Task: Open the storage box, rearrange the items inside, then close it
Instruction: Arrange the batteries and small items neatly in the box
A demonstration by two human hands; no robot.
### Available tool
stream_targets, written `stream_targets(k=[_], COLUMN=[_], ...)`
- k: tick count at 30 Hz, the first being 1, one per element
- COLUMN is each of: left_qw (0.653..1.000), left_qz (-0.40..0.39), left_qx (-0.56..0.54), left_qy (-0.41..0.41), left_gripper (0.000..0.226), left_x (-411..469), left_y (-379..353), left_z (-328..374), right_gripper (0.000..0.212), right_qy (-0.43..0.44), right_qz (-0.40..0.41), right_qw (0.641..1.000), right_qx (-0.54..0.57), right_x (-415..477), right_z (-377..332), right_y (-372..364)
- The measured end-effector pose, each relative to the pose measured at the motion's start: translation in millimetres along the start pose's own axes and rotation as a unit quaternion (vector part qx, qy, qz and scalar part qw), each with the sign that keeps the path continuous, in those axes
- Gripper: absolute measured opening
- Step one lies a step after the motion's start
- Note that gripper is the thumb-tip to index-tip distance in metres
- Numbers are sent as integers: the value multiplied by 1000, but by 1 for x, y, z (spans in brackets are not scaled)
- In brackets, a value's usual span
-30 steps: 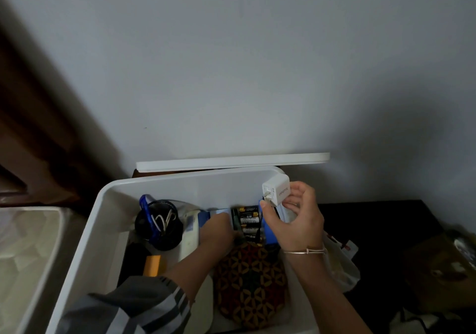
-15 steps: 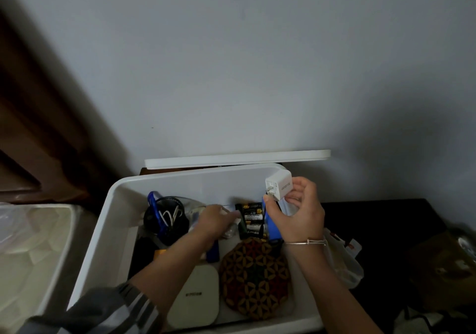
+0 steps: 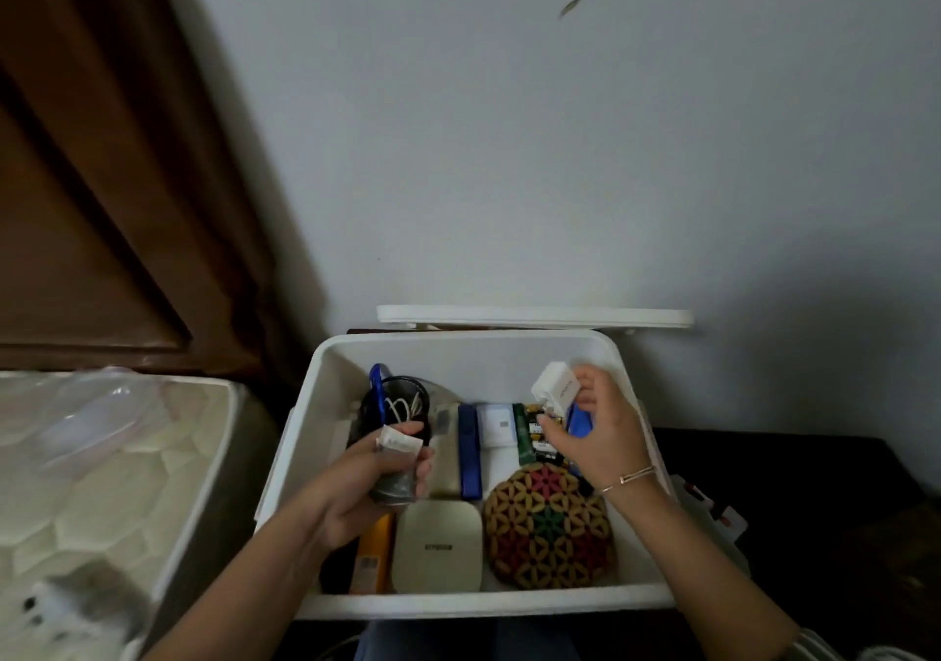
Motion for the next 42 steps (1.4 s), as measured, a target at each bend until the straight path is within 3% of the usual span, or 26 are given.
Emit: stream_targets(k=[3, 7, 11, 15, 22, 27, 34, 39, 42], left_qw=[998, 997, 994, 992, 990, 990, 988, 988, 987], left_qz=[38, 80, 94, 111, 123, 118, 128, 136, 136], left_qx=[-41, 4, 37, 52, 66, 67, 81, 78, 83], left_qy=[-2, -22, -45, -40, -28, -26, -23, -18, -17], left_gripper=[30, 26, 23, 22, 22, 23, 23, 23, 23], left_x=[-14, -25, -26, -26, -31, -33, -35, -36, -36], left_y=[18, 41, 48, 50, 48, 45, 46, 46, 46], left_z=[-3, -3, -2, -4, -4, -1, -1, -1, -1], right_gripper=[51, 45, 40, 52, 47, 68, 44, 52, 45], right_qy=[-29, -74, -52, -44, -97, -110, -91, -56, -72], right_qz=[-99, -212, -290, -329, -354, -380, -401, -356, -311], right_qw=[993, 965, 919, 887, 887, 867, 866, 879, 901], right_qx=[-50, -133, -263, -320, -280, -302, -286, -311, -293], right_x=[-5, -6, -3, -5, 0, -1, -1, 4, 8], right_z=[8, 15, 13, 21, 29, 37, 34, 41, 44], right_y=[-21, -50, -83, -110, -122, -124, -132, -131, -126])
Point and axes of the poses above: each hand's wrist, its own x-axis towards the middle knuckle, its own y-axis out of the back of the hand, z = x × y, the point moved 6 cm from there along x, towards the middle knuckle, and after that the axes turned 10 degrees about -y, right-handed, at the moved point
